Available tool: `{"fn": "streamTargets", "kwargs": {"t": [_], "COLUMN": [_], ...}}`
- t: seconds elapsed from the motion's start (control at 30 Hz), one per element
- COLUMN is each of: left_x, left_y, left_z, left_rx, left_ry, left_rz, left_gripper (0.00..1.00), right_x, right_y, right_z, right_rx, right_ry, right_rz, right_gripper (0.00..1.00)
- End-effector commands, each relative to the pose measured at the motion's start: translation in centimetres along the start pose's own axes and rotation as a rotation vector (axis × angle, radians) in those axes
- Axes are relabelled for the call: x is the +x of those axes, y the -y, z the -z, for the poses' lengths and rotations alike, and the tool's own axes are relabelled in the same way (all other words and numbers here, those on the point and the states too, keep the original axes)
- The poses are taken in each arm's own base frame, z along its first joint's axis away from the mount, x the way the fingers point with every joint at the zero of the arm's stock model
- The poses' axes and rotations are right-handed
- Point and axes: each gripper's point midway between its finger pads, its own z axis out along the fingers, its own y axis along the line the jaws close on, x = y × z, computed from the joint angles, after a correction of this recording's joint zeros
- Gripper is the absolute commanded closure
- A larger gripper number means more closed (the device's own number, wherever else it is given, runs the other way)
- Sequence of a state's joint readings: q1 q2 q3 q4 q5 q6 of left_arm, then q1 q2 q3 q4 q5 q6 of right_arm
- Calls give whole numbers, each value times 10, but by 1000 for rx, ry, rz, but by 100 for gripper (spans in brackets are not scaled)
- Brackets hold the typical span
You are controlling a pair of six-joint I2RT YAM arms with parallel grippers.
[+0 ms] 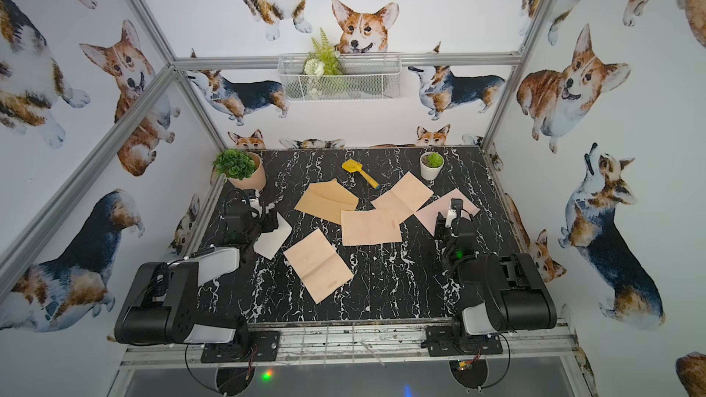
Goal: Take the letter paper out of the envelope
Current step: Reset both arms
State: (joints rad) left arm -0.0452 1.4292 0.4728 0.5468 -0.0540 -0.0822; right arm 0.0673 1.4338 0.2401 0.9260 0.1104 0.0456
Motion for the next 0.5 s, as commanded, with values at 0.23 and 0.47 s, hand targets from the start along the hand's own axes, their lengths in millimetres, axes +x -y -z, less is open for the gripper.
{"fn": "streamTargets", "kwargs": {"t": [0.23,0.47], "left_x": [-16,-3], "left_y": [0,-6], "left_z": [18,3], "left_rx": [9,-17], "left_ry": [202,222], "left_rz": [-70,-57], "left_gripper": [18,11], "right_x": [-11,-12], "right_y": [2,2], "right_z": [1,1], "right_rx": [12,12], "right_ry": [47,48], "right_rz": [15,15], "right_gripper": [46,46]}}
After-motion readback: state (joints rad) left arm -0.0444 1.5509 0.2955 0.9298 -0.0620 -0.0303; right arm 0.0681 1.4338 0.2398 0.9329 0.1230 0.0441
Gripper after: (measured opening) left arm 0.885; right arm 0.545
